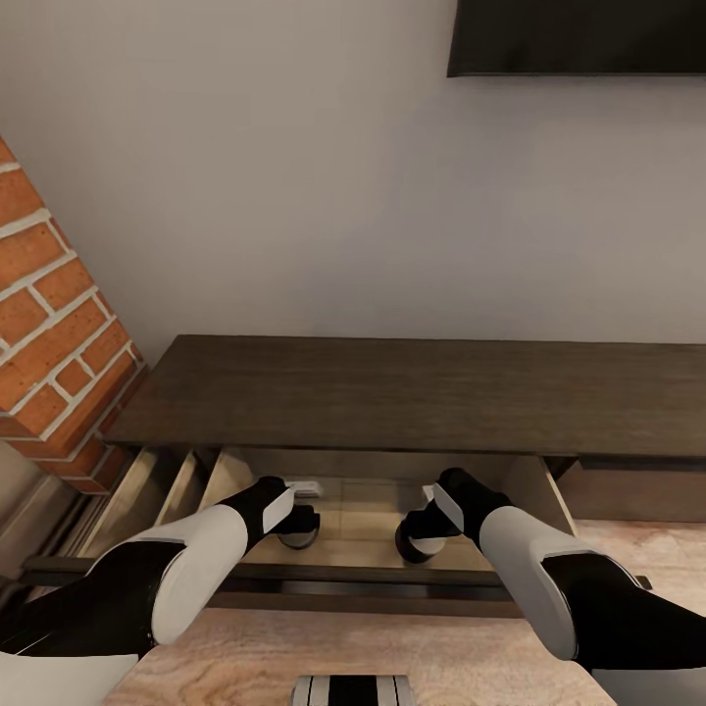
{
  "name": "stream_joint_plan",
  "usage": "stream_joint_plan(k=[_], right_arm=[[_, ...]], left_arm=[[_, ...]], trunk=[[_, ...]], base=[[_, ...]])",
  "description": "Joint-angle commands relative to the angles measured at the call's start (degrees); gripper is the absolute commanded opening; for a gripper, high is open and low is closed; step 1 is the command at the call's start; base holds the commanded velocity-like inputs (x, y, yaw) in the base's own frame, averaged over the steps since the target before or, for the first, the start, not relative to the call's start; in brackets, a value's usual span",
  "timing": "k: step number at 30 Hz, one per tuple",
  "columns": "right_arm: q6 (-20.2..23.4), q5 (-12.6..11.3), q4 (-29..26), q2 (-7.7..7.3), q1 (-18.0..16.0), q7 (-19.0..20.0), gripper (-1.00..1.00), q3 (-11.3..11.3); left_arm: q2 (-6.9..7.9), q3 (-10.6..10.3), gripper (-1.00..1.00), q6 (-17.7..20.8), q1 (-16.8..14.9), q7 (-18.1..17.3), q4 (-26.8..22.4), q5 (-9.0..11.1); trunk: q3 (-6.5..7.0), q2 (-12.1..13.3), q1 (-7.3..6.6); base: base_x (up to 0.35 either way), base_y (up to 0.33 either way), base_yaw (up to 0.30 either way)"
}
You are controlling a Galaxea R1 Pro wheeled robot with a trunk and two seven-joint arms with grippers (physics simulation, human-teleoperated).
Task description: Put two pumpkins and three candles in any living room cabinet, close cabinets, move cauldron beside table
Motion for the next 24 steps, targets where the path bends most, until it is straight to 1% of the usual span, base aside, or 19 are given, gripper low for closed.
stream_joint_plan(k=[1, 4, 8, 24], right_arm=[[0.30, -0.12, -0.08, -0.02, -0.01, 0.15, -1.00, 0.29], [0.31, -0.12, -0.08, -0.02, -0.01, 0.15, -1.00, 0.31], [0.31, -0.12, -0.08, -0.02, -0.01, 0.15, -1.00, 0.31], [0.31, -0.11, -0.08, -0.02, -0.01, 0.23, -1.00, 0.33]], left_arm=[[-0.02, 0.13, -1.00, 0.06, -0.06, 0.37, 0.08, 0.36], [-0.02, 0.13, -1.00, 0.06, -0.06, 0.37, 0.08, 0.36], [-0.02, 0.13, -1.00, 0.06, -0.06, 0.37, 0.08, 0.36], [-0.02, 0.13, -1.00, 0.15, -0.06, 0.37, 0.15, 0.36]], trunk=[[-0.04, -0.02, -0.01], [-0.04, -0.02, -0.01], [-0.93, -0.07, 0.09], [-0.93, -0.07, 0.09]], base=[[0.000, 0.000, 0.000], [0.000, 0.000, 0.000], [0.000, 0.000, 0.000], [0.000, 0.000, 0.000]])
